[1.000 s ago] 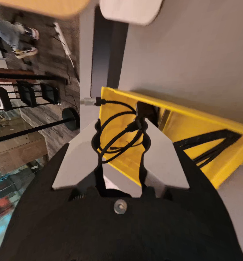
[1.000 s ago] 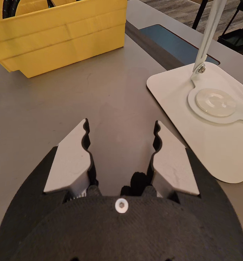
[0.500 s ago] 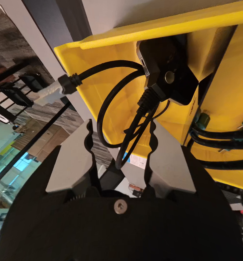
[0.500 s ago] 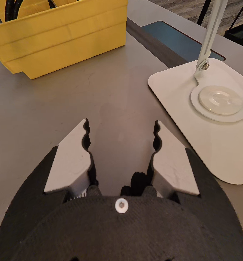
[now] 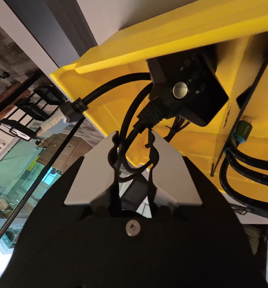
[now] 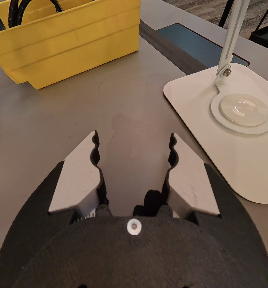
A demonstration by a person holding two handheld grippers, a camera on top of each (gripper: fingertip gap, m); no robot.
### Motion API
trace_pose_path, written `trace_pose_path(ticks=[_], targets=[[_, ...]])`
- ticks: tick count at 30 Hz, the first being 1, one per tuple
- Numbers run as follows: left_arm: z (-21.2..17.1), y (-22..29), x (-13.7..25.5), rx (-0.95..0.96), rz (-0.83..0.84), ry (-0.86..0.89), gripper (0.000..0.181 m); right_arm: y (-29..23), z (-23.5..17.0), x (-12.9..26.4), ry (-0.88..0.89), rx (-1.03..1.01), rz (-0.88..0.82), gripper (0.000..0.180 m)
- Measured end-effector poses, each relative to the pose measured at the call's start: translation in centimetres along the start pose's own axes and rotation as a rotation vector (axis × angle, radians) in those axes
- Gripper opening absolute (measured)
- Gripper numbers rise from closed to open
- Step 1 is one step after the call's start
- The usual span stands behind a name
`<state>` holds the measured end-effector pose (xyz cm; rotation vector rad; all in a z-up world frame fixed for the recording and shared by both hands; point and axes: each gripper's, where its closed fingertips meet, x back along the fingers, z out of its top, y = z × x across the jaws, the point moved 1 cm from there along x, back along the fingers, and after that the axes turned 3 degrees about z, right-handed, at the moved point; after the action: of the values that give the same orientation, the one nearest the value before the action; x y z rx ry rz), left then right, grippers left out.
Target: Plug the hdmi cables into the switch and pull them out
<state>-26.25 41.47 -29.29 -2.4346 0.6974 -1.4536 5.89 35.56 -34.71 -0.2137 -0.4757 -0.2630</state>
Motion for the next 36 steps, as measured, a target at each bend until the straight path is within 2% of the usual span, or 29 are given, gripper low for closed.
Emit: trace_pose_path(ticks=[4, 14, 18, 22, 27, 30, 36], targets=[[-0.7, -0.1, 0.5, 0.006, 0.040, 0.003, 0.017, 0.0, 0.0, 0.0, -0.001, 0.000, 0.001, 0.089], [-1.8, 0.7, 1.3, 0.106, 0.076, 0.039, 0.013, 0.0, 0.0, 0.0, -0.001, 0.000, 0.001, 0.089], [-1.9, 0.7, 0.7, 0.114, 0.094, 0.034, 0.015, 0.0, 0.0, 0.0, -0.003, 0.000, 0.001, 0.089], [-2.4, 0.5, -0.5, 0.139, 0.087, -0.004, 0.037, 0.0, 0.0, 0.0, -0.002, -0.001, 0.002, 0.089], [-2.9, -0.1, -1.9, 0.134, 0.091, -0.058, 0.040, 0.0, 0.0, 0.0, -0.002, -0.004, 0.004, 0.089], [-2.7, -0.7, -1.9, 0.118, 0.121, -0.047, 0.008, 0.0, 0.0, 0.0, -0.001, -0.005, 0.005, 0.089], [-3.2, -0.6, -1.2, 0.100, 0.159, -0.050, 0.005, 0.0, 0.0, 0.1, 0.000, -0.007, 0.005, 0.089]])
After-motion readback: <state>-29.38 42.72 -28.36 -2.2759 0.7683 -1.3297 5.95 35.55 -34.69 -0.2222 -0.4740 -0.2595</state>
